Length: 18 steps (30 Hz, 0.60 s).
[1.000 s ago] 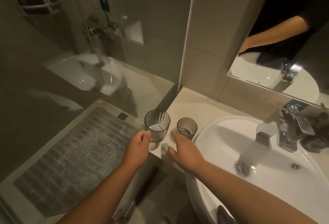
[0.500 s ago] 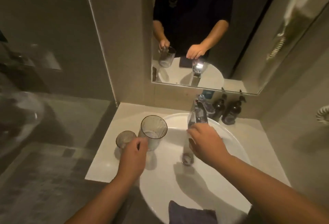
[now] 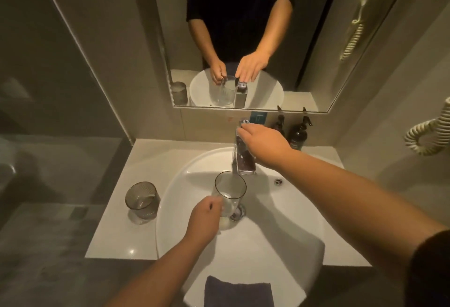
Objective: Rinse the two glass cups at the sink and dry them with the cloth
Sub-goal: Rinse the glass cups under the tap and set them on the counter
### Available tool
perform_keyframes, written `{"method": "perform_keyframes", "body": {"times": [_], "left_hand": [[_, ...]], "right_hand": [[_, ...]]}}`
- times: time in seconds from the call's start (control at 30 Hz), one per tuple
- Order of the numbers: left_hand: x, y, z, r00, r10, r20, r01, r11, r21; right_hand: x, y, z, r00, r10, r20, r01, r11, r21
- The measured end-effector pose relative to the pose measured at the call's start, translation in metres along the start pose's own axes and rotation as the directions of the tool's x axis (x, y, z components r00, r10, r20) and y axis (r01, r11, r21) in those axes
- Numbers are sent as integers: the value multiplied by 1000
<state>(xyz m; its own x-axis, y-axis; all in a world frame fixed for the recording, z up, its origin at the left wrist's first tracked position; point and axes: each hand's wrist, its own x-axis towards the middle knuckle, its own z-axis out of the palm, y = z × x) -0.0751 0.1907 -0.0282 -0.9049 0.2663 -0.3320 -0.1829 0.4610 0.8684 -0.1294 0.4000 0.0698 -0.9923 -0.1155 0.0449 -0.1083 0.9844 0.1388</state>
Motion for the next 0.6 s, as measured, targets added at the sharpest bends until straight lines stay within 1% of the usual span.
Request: {"method": "perform_keyframes", "body": {"times": [0.1,0.17,0.23,0.4,0.47,0.6], "left_hand": [[7,-1,9,1000,10,8,-10,1000,11],[8,1,14,1000,-11,29,11,1000,-15],[11,1,19,999,-17,36,17,1000,-16],[11,2,28,998,-37,49,39,998,-41],[10,4,29,998,-35,44,38,996,-75],[10,1,31,998,-34,51,41,989,-145]], "right_hand": [[1,3,3,999,-4,-49,4,1000,5],[3,7,3,997,-43,-58,41,999,-33],[9,14,0,997,-81,-21,79,995,-63],[37,29,-20,987,-139,76,143,989,-46],[41,31,-21,984,-155,83,160,986,-56],[42,31,-14,987,-140,75,144,989,-46]]}}
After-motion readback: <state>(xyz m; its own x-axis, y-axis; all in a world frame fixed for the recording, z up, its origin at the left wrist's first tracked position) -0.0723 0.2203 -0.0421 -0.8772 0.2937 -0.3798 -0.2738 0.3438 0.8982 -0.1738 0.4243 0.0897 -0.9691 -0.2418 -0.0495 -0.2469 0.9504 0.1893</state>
